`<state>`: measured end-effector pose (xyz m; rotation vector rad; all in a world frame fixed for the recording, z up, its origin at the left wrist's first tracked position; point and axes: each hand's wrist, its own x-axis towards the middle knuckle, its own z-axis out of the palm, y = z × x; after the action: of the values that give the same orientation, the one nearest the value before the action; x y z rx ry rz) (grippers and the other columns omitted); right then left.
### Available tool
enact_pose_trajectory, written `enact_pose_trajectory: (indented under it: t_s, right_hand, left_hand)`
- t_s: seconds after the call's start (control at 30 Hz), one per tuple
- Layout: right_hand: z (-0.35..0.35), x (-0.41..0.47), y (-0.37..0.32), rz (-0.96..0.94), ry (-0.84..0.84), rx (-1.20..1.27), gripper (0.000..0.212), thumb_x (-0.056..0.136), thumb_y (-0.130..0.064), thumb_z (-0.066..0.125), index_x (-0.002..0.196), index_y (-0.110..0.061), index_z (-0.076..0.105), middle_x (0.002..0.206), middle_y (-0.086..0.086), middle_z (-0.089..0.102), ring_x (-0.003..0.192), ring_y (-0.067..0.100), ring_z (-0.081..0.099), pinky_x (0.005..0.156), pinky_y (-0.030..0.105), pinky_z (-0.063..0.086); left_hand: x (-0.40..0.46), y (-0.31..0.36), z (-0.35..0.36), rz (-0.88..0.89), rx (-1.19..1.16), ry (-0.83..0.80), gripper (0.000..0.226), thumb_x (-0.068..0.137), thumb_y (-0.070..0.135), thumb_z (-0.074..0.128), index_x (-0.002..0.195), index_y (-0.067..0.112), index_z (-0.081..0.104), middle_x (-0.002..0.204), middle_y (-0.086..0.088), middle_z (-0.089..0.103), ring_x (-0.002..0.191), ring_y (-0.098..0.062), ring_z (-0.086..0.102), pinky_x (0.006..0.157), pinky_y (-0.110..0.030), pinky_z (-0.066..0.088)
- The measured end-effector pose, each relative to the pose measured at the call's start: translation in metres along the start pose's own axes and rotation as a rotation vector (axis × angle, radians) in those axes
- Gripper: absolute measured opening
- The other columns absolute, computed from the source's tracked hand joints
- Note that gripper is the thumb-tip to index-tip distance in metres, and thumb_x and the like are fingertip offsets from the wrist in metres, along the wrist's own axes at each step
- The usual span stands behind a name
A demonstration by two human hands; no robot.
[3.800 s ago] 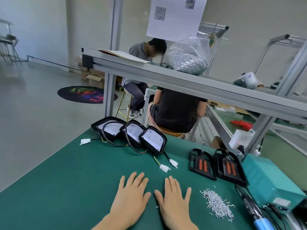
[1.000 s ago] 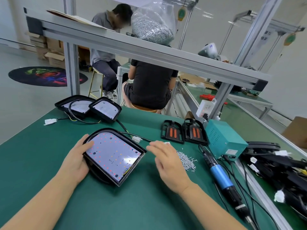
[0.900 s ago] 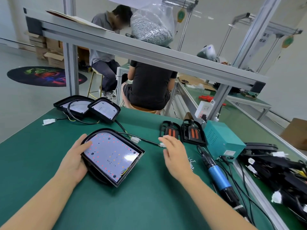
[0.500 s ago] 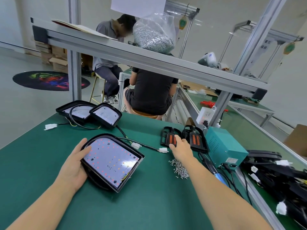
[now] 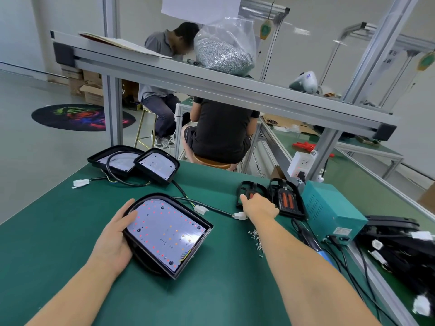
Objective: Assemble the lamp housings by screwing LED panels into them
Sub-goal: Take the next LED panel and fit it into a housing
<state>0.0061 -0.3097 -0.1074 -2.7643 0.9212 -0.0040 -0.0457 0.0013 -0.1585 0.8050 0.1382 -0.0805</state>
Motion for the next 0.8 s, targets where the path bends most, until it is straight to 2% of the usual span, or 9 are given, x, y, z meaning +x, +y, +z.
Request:
enact_pose_trajectory:
  t_s: [0.1, 0.27, 0.37, 0.47, 0.6, 0.73, 0.8]
  right_hand:
    - [-0.002, 0.003, 0.001, 0.02, 0.02, 0.002, 0.052, 0.093, -0.053, 0.048, 0.13, -0.017, 0.05, 0.129, 0.011, 0.058, 0.118, 0.03, 0.054, 0.093, 0.036, 0.037]
    - [-0.002, 0.007, -0.003, 0.081, 0.001, 0.006, 0.064, 0.088, -0.058, 0.056, 0.132, -0.013, 0.042, 0.122, 0.008, 0.061, 0.11, 0.027, 0.059, 0.081, 0.033, 0.037]
    - [-0.004, 0.013, -0.003, 0.084, -0.001, 0.035, 0.061, 0.084, -0.053, 0.066, 0.127, -0.013, 0.05, 0.117, 0.005, 0.063, 0.107, 0.025, 0.062, 0.08, 0.03, 0.044]
    - [-0.007, 0.016, -0.001, 0.047, 0.023, 0.052, 0.056, 0.078, -0.046, 0.073, 0.119, -0.012, 0.057, 0.109, 0.004, 0.064, 0.105, 0.026, 0.064, 0.069, 0.028, 0.044]
    - [-0.01, 0.009, -0.002, 0.031, 0.11, 0.194, 0.067, 0.077, -0.046, 0.073, 0.125, -0.007, 0.047, 0.117, 0.011, 0.062, 0.106, 0.031, 0.062, 0.068, 0.03, 0.042]
    - [-0.025, -0.02, -0.019, -0.173, 0.21, 0.428, 0.067, 0.076, -0.049, 0.069, 0.13, -0.014, 0.049, 0.114, 0.009, 0.064, 0.107, 0.032, 0.059, 0.08, 0.035, 0.047]
    - [-0.03, -0.051, -0.03, -0.344, 0.221, 0.482, 0.046, 0.071, -0.052, 0.066, 0.106, -0.024, 0.058, 0.096, 0.0, 0.065, 0.093, 0.026, 0.061, 0.073, 0.034, 0.048]
  left_hand:
    - [0.001, -0.001, 0.0, 0.001, -0.003, -0.023, 0.028, 0.094, 0.008, 0.048, 0.106, 0.025, 0.066, 0.097, 0.002, 0.074, 0.08, -0.013, 0.072, 0.064, -0.03, 0.06]
    - [0.001, -0.002, -0.002, -0.002, 0.008, -0.04, 0.027, 0.094, 0.008, 0.046, 0.107, 0.021, 0.066, 0.099, -0.002, 0.074, 0.081, -0.015, 0.072, 0.067, -0.032, 0.06]
    - [0.002, -0.002, -0.001, -0.01, 0.006, -0.036, 0.028, 0.094, 0.008, 0.046, 0.108, 0.021, 0.066, 0.101, -0.003, 0.074, 0.083, -0.017, 0.072, 0.068, -0.033, 0.06]
    - [0.001, -0.002, -0.001, -0.011, -0.005, -0.029, 0.027, 0.094, 0.008, 0.046, 0.108, 0.02, 0.066, 0.101, -0.003, 0.074, 0.083, -0.017, 0.072, 0.066, -0.032, 0.06]
    - [-0.001, -0.001, 0.001, 0.0, -0.014, -0.029, 0.026, 0.093, 0.009, 0.048, 0.104, 0.021, 0.068, 0.099, -0.003, 0.074, 0.082, -0.017, 0.072, 0.063, -0.03, 0.059]
    - [-0.001, -0.002, 0.004, 0.014, -0.021, -0.017, 0.024, 0.094, 0.012, 0.049, 0.11, 0.02, 0.065, 0.102, -0.003, 0.073, 0.084, -0.016, 0.071, 0.064, -0.029, 0.059]
    - [-0.001, -0.003, 0.004, 0.015, -0.014, -0.012, 0.025, 0.095, 0.014, 0.048, 0.114, 0.019, 0.063, 0.104, -0.003, 0.073, 0.087, -0.016, 0.071, 0.067, -0.029, 0.059]
